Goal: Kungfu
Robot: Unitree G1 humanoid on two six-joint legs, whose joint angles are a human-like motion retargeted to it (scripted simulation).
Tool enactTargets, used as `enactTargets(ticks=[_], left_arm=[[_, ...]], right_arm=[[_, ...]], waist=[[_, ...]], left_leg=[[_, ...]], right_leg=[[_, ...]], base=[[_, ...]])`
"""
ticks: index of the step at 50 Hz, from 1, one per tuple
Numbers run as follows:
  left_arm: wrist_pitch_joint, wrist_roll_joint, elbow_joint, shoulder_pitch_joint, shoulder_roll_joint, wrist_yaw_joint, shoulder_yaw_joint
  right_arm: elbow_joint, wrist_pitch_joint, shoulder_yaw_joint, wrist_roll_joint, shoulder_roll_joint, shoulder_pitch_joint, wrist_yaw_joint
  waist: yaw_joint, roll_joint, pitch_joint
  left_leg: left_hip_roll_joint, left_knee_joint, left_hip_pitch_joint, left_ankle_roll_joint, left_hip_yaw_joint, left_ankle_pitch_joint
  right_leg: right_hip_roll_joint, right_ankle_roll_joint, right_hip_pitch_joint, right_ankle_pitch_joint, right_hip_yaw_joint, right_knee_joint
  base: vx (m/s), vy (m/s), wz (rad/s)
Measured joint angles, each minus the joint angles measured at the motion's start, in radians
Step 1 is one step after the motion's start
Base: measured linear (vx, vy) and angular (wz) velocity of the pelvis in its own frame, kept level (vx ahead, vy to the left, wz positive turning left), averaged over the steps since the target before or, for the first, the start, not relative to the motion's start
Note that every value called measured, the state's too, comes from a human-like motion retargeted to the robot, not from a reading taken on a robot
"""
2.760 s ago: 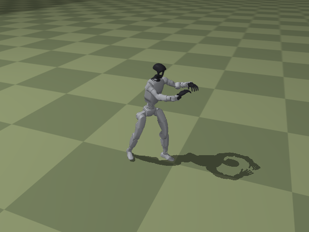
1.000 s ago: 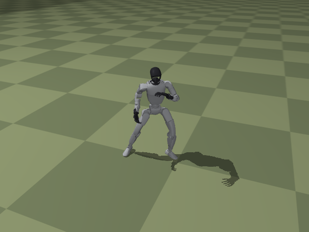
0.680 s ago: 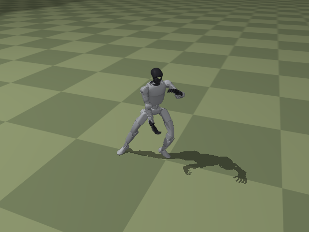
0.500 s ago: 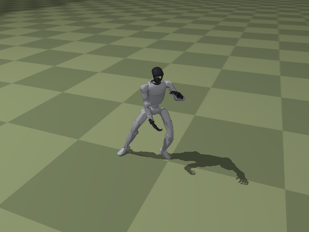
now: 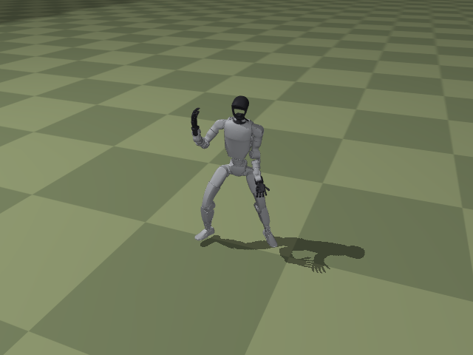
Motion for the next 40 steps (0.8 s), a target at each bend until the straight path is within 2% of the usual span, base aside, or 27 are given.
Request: enactTargets(ticks=[3, 7, 10, 13, 16, 20, 25, 28, 30, 32, 34, 36, 38, 40], left_arm=[[0.070, -0.208, 0.190, 0.041, 0.018, -0.008, 0.078], [0.054, -0.355, 0.377, 0.061, 0.091, 0.091, 0.117], [0.034, -0.325, 0.450, 0.045, 0.133, 0.129, 0.094], [0.030, -0.207, 0.461, 0.035, 0.155, 0.112, 0.075], [0.034, -0.085, 0.441, 0.043, 0.174, 0.068, 0.064], [0.024, 0.062, 0.409, 0.059, 0.204, 0.050, 0.031], [-0.010, 0.285, 0.371, 0.090, 0.246, 0.071, 0.013], [-0.013, 0.417, 0.361, 0.117, 0.272, 0.059, 0.020], [-0.020, 0.492, 0.363, 0.138, 0.288, 0.055, 0.027], [-0.029, 0.556, 0.372, 0.164, 0.300, 0.070, 0.041], [-0.036, 0.604, 0.387, 0.197, 0.311, 0.098, 0.054], [-0.039, 0.643, 0.409, 0.233, 0.320, 0.127, 0.069], [-0.038, 0.671, 0.436, 0.272, 0.329, 0.152, 0.080], [-0.027, 0.695, 0.471, 0.307, 0.343, 0.167, 0.085]], right_arm=[[-0.125, -0.025, -0.174, -0.012, -0.115, 0.085, -0.058], [-0.284, -0.053, -0.440, -0.058, -0.197, 0.230, -0.125], [-0.360, -0.078, -0.622, -0.132, -0.212, 0.342, -0.206], [-0.391, -0.100, -0.696, -0.195, -0.199, 0.443, -0.311], [-0.391, -0.113, -0.677, -0.242, -0.192, 0.511, -0.380], [-0.340, -0.091, -0.619, -0.281, -0.228, 0.530, -0.396], [-0.171, -0.083, -0.540, -0.342, -0.342, 0.472, -0.369], [-0.018, -0.107, -0.488, -0.462, -0.451, 0.420, -0.366], [0.092, -0.135, -0.455, -0.613, -0.539, 0.378, -0.365], [0.188, -0.164, -0.422, -0.878, -0.643, 0.328, -0.389], [0.260, -0.130, -0.369, -1.210, -0.733, 0.258, -0.471], [0.305, -0.053, -0.317, -1.481, -0.804, 0.191, -0.569], [0.332, -0.002, -0.275, -1.648, -0.868, 0.140, -0.667], [0.353, -0.011, -0.223, -1.723, -0.910, 0.091, -0.766]], waist=[[-0.054, 0.029, -0.028], [-0.131, 0.074, -0.047], [-0.167, 0.080, -0.044], [-0.186, 0.072, -0.055], [-0.199, 0.063, -0.071], [-0.182, 0.047, -0.070], [-0.176, 0.010, -0.071], [-0.174, -0.028, -0.065], [-0.160, -0.053, -0.051], [-0.151, -0.074, -0.039], [-0.150, -0.087, -0.027], [-0.160, -0.095, -0.020], [-0.169, -0.094, -0.011], [-0.176, -0.100, -0.003]], left_leg=[[0.011, -0.029, 0.001, -0.018, -0.095, -0.003], [0.039, -0.044, -0.033, -0.055, -0.106, -0.039], [0.001, -0.063, -0.054, -0.065, -0.063, -0.060], [-0.058, -0.076, -0.069, -0.065, -0.072, -0.058], [-0.088, -0.076, -0.068, -0.065, -0.075, -0.075], [-0.105, -0.066, -0.042, -0.065, -0.106, -0.131], [-0.152, -0.041, -0.018, -0.065, -0.191, -0.223], [-0.204, -0.014, 0.000, -0.065, -0.264, -0.297], [-0.234, 0.000, 0.026, -0.065, -0.310, -0.348], [-0.254, 0.010, 0.053, -0.065, -0.336, -0.382], [-0.263, 0.018, 0.075, -0.065, -0.346, -0.399], [-0.249, 0.018, 0.089, -0.065, -0.326, -0.394], [-0.213, 0.017, 0.104, -0.065, -0.292, -0.399], [-0.202, 0.016, 0.119, -0.065, -0.259, -0.407]], right_leg=[[0.030, -0.018, -0.054, -0.037, 0.015, 0.062], [0.042, -0.035, -0.125, -0.077, 0.019, 0.135], [-0.010, -0.029, -0.172, -0.094, 0.025, 0.177], [-0.059, -0.021, -0.220, -0.076, 0.063, 0.191], [-0.077, -0.016, -0.235, -0.061, 0.086, 0.177], [-0.065, -0.021, -0.218, -0.018, 0.104, 0.137], [-0.059, -0.019, -0.193, 0.100, 0.130, 0.066], [-0.058, -0.005, -0.178, 0.144, 0.159, 0.021], [-0.047, 0.001, -0.162, 0.174, 0.178, -0.013], [-0.033, 0.006, -0.147, 0.203, 0.190, -0.047], [-0.021, 0.010, -0.133, 0.232, 0.193, -0.080], [-0.007, 0.012, -0.124, 0.257, 0.182, -0.110], [0.015, 0.011, -0.106, 0.282, 0.147, -0.143], [0.021, 0.022, -0.091, 0.320, 0.118, -0.183]], base=[[0.03, -0.32, -0.46], [-0.06, -0.20, 0.01], [-0.19, 0.11, 0.36], [-0.12, 0.25, 0.23], [0.02, 0.14, -0.05], [0.03, 0.12, -0.40], [0.05, 0.15, -0.39], [0.04, 0.21, -0.53], [0.02, 0.14, -0.88], [0.01, 0.15, -0.96], [0.00, 0.08, -0.91], [-0.01, 0.08, -0.79], [-0.02, 0.00, -0.81], [-0.08, 0.01, -0.84]])
